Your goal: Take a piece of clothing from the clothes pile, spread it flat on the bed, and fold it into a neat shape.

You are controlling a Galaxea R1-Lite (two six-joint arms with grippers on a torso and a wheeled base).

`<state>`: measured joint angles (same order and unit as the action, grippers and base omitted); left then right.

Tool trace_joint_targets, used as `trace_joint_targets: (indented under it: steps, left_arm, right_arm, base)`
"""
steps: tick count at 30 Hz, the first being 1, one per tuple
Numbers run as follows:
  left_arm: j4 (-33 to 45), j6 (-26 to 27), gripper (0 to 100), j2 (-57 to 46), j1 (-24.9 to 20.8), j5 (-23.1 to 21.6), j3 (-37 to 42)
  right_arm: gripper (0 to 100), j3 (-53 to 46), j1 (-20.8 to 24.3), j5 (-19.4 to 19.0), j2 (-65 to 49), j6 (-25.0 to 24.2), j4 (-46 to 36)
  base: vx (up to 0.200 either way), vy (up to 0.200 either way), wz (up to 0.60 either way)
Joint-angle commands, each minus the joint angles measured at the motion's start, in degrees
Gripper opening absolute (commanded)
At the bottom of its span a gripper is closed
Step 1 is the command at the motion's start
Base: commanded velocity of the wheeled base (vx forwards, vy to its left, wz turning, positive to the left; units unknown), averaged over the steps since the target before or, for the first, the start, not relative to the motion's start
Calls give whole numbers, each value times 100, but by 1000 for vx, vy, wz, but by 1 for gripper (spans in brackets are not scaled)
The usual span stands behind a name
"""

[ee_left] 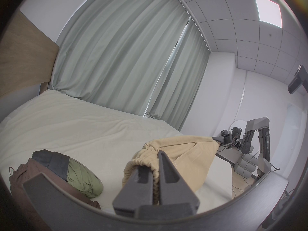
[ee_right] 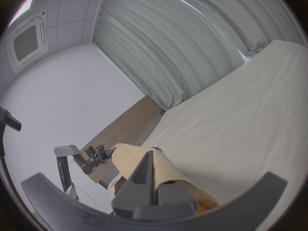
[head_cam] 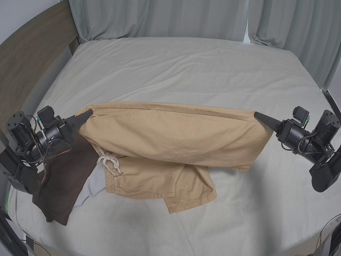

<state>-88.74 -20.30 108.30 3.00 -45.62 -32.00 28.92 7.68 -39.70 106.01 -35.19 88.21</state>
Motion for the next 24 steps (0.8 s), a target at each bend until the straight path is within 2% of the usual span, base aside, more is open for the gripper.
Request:
trace_joint_targets:
  steps: [1, 24]
  left_arm:
    - [-3, -1, 0, 16, 8, 0, -8]
    - [-3, 8, 0, 7, -10, 9, -70]
  right_arm:
    - [0, 9, -12, -2, 7, 4, 3]
    - [0, 9, 14, 15, 7, 30, 3]
  base:
    - [0, 0, 0]
    - [0, 0, 0]
